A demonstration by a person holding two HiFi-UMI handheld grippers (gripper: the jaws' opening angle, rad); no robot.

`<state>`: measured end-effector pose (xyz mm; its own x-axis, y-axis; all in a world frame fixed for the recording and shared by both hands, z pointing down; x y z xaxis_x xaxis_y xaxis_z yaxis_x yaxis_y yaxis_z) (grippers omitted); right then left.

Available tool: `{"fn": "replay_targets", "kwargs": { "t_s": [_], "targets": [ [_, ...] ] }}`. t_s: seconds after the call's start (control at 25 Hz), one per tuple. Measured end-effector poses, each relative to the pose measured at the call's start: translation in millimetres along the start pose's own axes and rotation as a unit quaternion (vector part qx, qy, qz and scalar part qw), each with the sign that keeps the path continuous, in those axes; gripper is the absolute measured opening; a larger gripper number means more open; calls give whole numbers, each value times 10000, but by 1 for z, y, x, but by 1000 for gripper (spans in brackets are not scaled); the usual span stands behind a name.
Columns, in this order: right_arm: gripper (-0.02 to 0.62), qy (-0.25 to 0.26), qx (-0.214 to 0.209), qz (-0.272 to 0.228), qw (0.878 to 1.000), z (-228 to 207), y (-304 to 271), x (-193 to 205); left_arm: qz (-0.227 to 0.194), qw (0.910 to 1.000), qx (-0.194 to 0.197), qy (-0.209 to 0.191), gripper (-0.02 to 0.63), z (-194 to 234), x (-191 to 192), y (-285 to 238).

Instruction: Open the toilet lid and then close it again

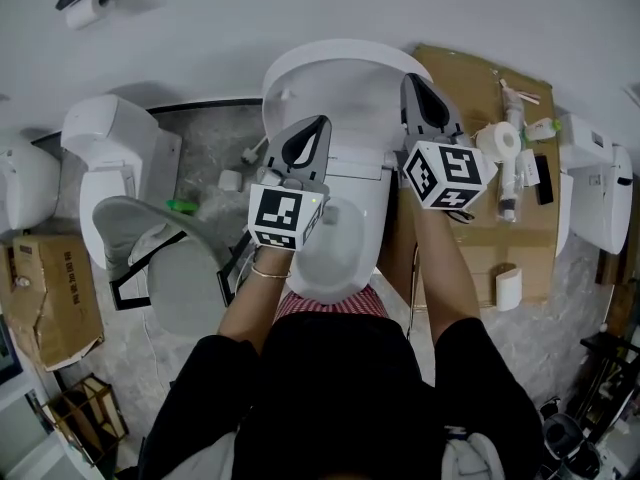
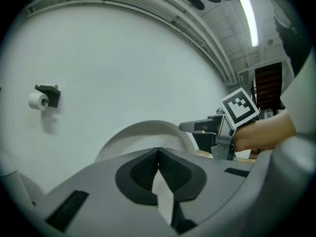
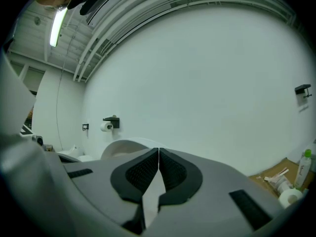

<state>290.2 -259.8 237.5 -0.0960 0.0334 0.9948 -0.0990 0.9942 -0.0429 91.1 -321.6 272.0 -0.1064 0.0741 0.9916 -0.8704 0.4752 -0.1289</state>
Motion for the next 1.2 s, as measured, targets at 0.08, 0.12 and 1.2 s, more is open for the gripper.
{"fn": "replay_targets", "kwargs": {
  "t_s": [0.08,0.12,1.2],
  "targets": [
    [21,5,-16,-1,10000,-3,-4,0,13,10000,-40,10,3,2,1,0],
    [21,11,-26,1,10000,-4,-7,0,19,10000,-65,13,3,3,2,0],
    [21,42,-176,18,9998,-11,-21,1,11,9996,-283,28,3,10,0,4]
  ]
}}
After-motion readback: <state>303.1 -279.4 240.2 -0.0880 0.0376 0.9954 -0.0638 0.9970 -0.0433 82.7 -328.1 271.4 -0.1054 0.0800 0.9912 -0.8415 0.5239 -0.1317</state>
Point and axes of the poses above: the fingertips, and each gripper's own axes: y backward along the fingers, z to its left, x out of its underside, the point moved 8 cm from there along y, backward along the fingers, and after that the axes turned 5 degrees about -x, right-handed, at the moved point
